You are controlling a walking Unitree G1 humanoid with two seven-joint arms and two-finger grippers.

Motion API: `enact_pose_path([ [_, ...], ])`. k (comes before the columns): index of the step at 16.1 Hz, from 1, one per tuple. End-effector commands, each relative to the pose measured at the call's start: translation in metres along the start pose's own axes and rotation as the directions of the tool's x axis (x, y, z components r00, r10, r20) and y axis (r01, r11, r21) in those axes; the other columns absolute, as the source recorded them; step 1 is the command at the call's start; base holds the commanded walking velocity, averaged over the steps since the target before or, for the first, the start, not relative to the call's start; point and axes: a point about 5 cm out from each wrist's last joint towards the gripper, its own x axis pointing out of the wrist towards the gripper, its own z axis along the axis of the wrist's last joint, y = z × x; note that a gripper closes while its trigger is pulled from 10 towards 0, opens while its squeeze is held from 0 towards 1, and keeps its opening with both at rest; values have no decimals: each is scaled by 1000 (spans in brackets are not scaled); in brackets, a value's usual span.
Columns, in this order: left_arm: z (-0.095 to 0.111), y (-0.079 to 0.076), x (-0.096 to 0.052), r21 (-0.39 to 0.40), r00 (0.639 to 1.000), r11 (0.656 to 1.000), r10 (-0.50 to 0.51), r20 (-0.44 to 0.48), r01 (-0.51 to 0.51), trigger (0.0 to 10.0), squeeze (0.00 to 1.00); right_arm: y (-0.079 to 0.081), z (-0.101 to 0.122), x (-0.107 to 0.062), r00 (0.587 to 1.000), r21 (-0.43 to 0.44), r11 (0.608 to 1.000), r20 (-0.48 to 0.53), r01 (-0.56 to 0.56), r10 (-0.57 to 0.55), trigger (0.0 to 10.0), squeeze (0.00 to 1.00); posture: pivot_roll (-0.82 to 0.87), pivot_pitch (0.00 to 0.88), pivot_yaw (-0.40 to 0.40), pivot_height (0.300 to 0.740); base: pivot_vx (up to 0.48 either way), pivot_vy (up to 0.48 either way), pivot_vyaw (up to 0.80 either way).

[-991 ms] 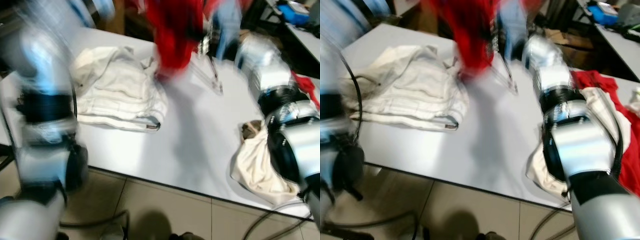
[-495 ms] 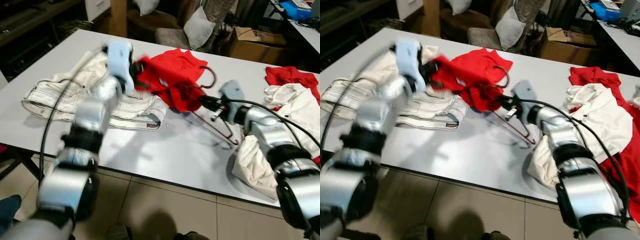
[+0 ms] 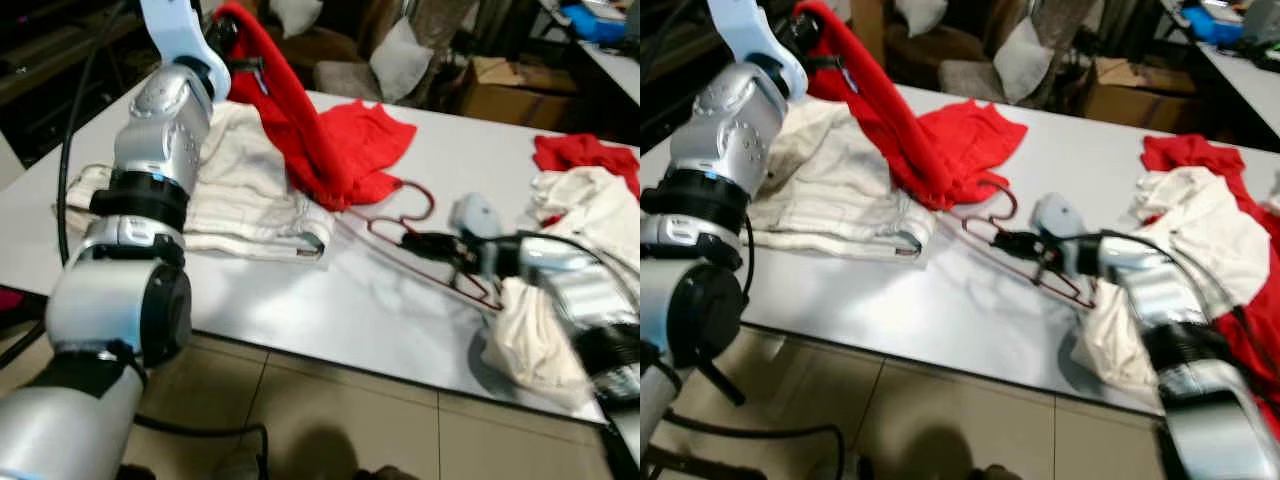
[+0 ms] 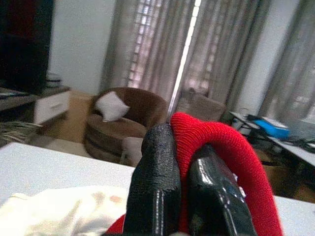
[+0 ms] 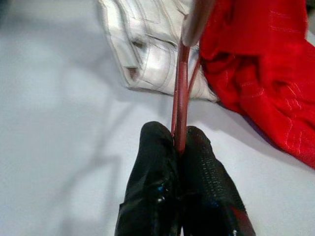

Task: Hang hanger

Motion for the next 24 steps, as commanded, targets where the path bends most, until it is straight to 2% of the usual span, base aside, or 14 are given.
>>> enact_pose_path([
  [1,-6,2,-1,36,1000,999,10,-23,-9,10000,0,-1,13,-7,999,-21,999,30,-30,31,10000,0,-4,0,-14,740,0,0,0],
  [2,-41,12,-11,193,989,981,9,-150,20,10000,0,3,38,-32,991,-29,998,118,-55,58,10000,0,-9,0,-11,740,0,0,0],
  [3,-54,16,-16,231,981,972,10,-195,36,10000,0,5,45,-41,987,-27,998,151,-59,62,10000,0,-12,0,-8,740,0,0,0],
  [4,-82,23,-31,370,956,921,-11,-294,125,10000,0,10,61,-59,976,-25,999,215,-41,46,10000,0,-24,0,3,740,0,0,0],
  [6,-106,25,-50,366,912,888,-123,-391,277,10000,0,13,70,-70,962,-9,1000,274,23,-19,10000,0,-52,0,22,740,0,0,0],
  [7,-116,25,-66,328,875,870,-206,-437,368,10000,1000,16,74,-74,949,7,996,301,94,-91,10000,0,-66,0,30,740,0,0,0],
  [12,-110,29,-146,146,570,656,-498,-653,741,10000,1000,30,52,-56,912,198,922,178,334,-369,10000,0,-93,0,56,740,0,0,0],
  [15,-81,26,-164,14,559,675,-599,-573,738,10000,1000,36,50,-49,886,269,882,154,388,-437,10000,0,-80,0,49,740,0,0,0],
  [17,-57,17,-169,-67,583,679,-672,-457,731,10000,1000,35,49,-43,846,319,829,128,459,-518,10000,0,-60,0,36,740,0,0,0],
  [18,-47,12,-164,-81,635,707,-674,-376,703,10000,1000,34,49,-41,820,349,797,121,492,-559,10000,0,-53,0,32,740,0,0,0],
  [19,-45,5,-147,-51,769,806,-579,-271,589,10000,1000,33,51,-40,773,376,747,110,549,-624,10000,0,-43,0,24,740,0,0,0],
  [20,-49,-2,-137,-27,838,862,-499,-222,507,10000,1000,33,51,-39,735,387,702,86,598,-673,10000,0,-44,0,24,740,0,0,0],
  [23,-61,-21,-132,-10,934,945,-326,-144,328,10000,1000,42,46,-34,605,411,554,6,724,-796,10000,0,-57,0,33,740,0,0,0],
  [24,-63,-20,-132,6,941,952,-303,-151,307,10000,1000,44,47,-33,599,420,546,5,725,-800,10000,0,-57,0,33,740,0,0,0],
])
